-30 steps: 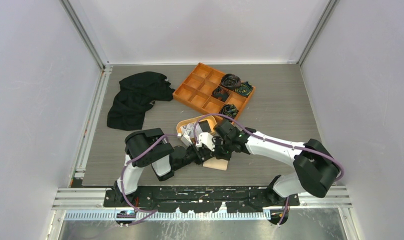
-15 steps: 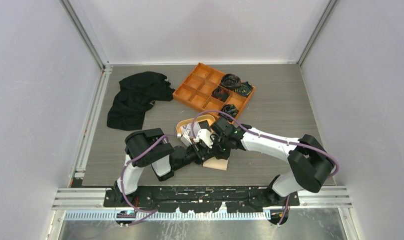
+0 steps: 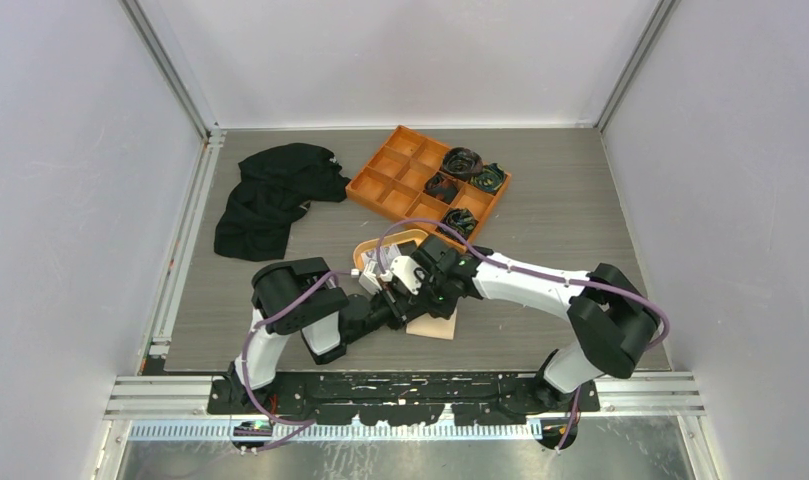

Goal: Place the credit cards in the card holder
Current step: Close the card holder at the center of the board.

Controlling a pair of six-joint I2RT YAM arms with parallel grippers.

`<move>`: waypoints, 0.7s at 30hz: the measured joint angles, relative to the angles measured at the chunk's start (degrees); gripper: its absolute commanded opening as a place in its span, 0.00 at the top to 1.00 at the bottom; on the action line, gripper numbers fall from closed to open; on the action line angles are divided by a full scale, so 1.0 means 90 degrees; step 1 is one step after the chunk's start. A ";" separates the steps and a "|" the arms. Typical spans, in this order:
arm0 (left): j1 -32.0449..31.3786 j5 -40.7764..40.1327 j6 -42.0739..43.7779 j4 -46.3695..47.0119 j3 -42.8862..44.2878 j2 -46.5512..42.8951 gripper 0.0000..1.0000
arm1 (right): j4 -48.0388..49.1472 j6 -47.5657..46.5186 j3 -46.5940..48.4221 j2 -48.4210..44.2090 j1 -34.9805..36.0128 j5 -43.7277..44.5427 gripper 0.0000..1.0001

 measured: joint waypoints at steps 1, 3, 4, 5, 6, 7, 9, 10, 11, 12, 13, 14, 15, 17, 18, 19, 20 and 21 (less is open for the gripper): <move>-0.0002 -0.0002 -0.0007 0.0015 0.0000 0.0012 1.00 | -0.0027 0.0022 0.0027 0.0027 0.0000 0.0024 0.99; -0.0012 -0.0024 -0.0022 0.0036 0.0000 0.0032 1.00 | -0.0100 0.0063 0.0095 0.0083 0.0000 0.0068 0.99; -0.0019 -0.0036 -0.0034 0.0046 0.0000 0.0039 1.00 | -0.0153 0.0085 0.0141 0.0121 0.0000 0.0083 0.99; -0.0027 -0.0053 -0.0039 0.0049 0.0000 0.0044 1.00 | -0.0209 0.0097 0.0187 0.0165 0.0000 0.0090 0.99; -0.0034 -0.0073 -0.0044 0.0056 0.0000 0.0051 1.00 | -0.0289 0.0117 0.0257 0.0221 0.0000 0.0097 0.99; -0.0041 -0.0087 -0.0049 0.0061 0.0000 0.0056 1.00 | -0.0396 0.0136 0.0352 0.0301 0.0002 0.0104 0.99; -0.0058 -0.0129 -0.0087 0.0070 0.0000 0.0070 1.00 | -0.0580 0.0160 0.0520 0.0449 0.0002 0.0117 0.99; -0.0063 -0.0143 -0.0117 0.0075 0.0000 0.0080 1.00 | -0.0656 0.0165 0.0588 0.0508 0.0007 0.0124 0.99; -0.0073 -0.0168 -0.0146 0.0080 0.0000 0.0090 1.00 | -0.0758 0.0175 0.0678 0.0585 0.0022 0.0136 0.99; -0.0083 -0.0185 -0.0163 0.0083 0.0000 0.0097 1.00 | -0.0826 0.0177 0.0733 0.0636 0.0039 0.0151 0.99; -0.0097 -0.0219 -0.0180 0.0087 0.0000 0.0104 1.00 | -0.0896 0.0180 0.0799 0.0697 0.0049 0.0165 0.99; -0.0104 -0.0236 -0.0187 0.0090 0.0000 0.0109 1.00 | -0.0962 0.0182 0.0850 0.0741 0.0058 0.0180 0.99; -0.0117 -0.0262 -0.0204 0.0095 0.0002 0.0119 1.00 | -0.1030 0.0185 0.0913 0.0794 0.0070 0.0202 0.99; -0.0153 -0.0342 -0.0243 0.0100 0.0002 0.0134 1.00 | -0.1146 0.0206 0.1013 0.0877 0.0085 0.0245 0.99; -0.0168 -0.0374 -0.0274 0.0102 0.0002 0.0143 1.00 | -0.1175 0.0233 0.1039 0.0899 0.0087 0.0274 0.99; -0.0185 -0.0408 -0.0287 0.0104 0.0005 0.0165 1.00 | -0.1185 0.0260 0.1049 0.0908 0.0092 0.0304 0.99; -0.0199 -0.0440 -0.0301 0.0104 0.0005 0.0180 1.00 | -0.1185 0.0296 0.1049 0.0908 0.0102 0.0333 0.99; -0.0226 -0.0508 -0.0330 0.0104 0.0005 0.0194 1.00 | -0.1185 0.0352 0.1049 0.0908 0.0114 0.0376 0.99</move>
